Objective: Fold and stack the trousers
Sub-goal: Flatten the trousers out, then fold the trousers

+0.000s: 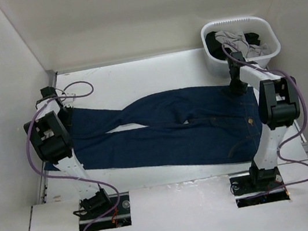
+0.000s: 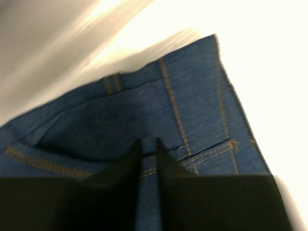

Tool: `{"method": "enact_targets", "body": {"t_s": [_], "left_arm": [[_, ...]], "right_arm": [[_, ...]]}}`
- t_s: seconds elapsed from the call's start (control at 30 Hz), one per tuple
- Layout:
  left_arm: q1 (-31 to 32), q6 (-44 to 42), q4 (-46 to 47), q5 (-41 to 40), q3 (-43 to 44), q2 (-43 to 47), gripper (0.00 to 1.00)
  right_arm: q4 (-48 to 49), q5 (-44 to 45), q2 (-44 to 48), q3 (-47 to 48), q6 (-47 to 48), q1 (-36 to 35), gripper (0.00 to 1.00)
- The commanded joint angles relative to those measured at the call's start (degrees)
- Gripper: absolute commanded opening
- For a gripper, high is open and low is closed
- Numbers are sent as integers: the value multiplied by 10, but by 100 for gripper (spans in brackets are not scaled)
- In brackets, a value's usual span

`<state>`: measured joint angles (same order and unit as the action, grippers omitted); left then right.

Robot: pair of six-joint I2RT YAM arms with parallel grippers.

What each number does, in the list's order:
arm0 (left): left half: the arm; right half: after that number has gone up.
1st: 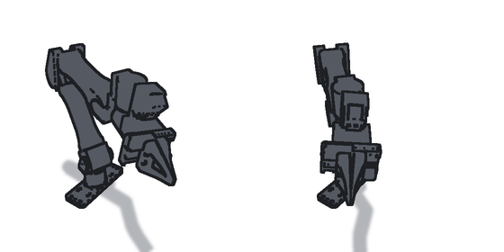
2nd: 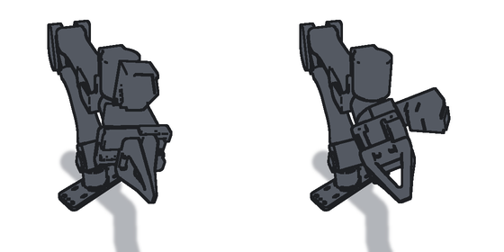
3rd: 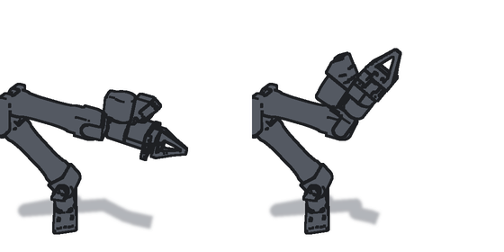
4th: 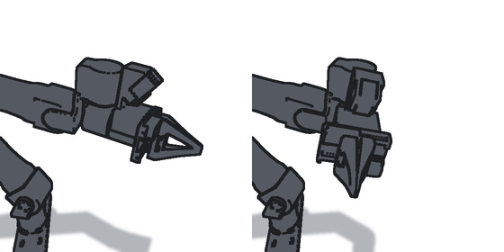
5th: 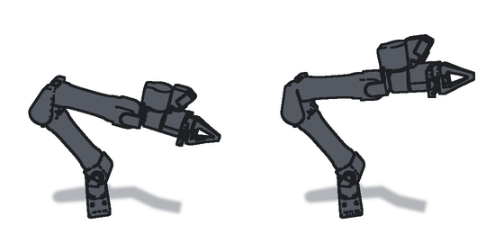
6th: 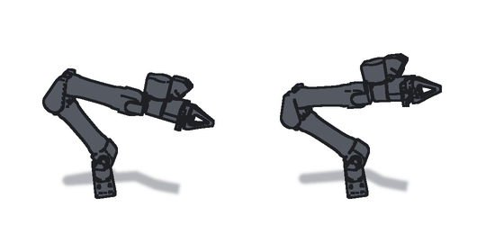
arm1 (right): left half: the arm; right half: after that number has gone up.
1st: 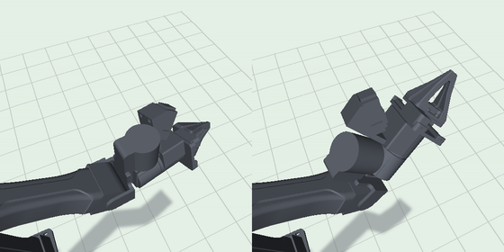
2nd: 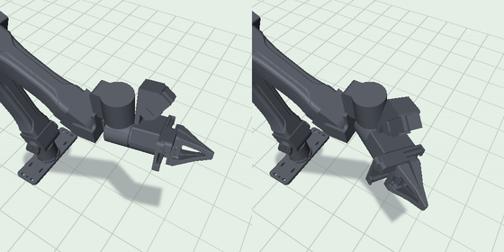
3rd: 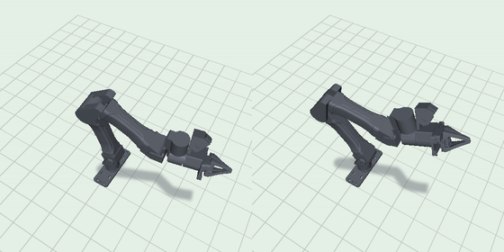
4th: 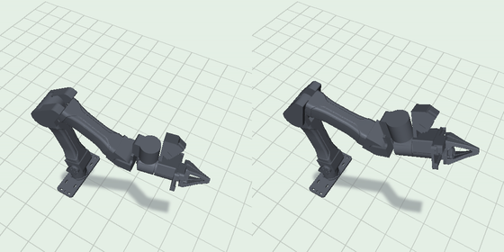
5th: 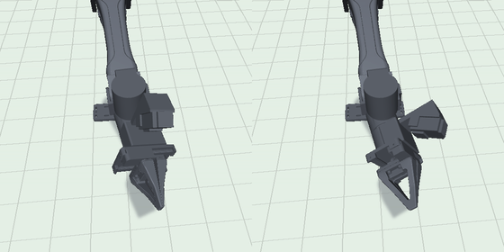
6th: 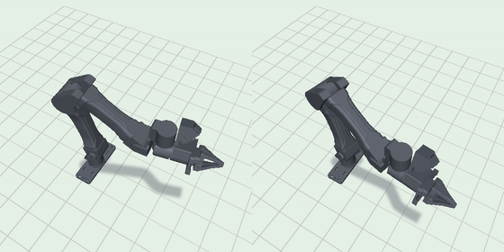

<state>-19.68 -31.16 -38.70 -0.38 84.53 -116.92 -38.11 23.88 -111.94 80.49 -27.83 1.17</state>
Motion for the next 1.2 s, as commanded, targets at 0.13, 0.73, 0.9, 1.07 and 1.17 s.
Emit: {"method": "enact_targets", "body": {"t_s": [0.13,0.73,0.9,1.07,1.17], "left_arm": [[-29,-11,64,4,-23,72,0],[-33,7,133,31,13,66,66],[-14,27,111,36,77,-7,69],[-11,29,37,-1,134,-98,68],[-21,32,-18,-38,157,-137,64]], "right_arm": [[30,-54,84,-81,-3,5,0],[125,-60,173,-170,-65,99,100],[99,-45,99,-116,-104,98,100],[47,-39,51,-49,-109,96,100],[23,-49,38,-31,-110,94,100]]}}
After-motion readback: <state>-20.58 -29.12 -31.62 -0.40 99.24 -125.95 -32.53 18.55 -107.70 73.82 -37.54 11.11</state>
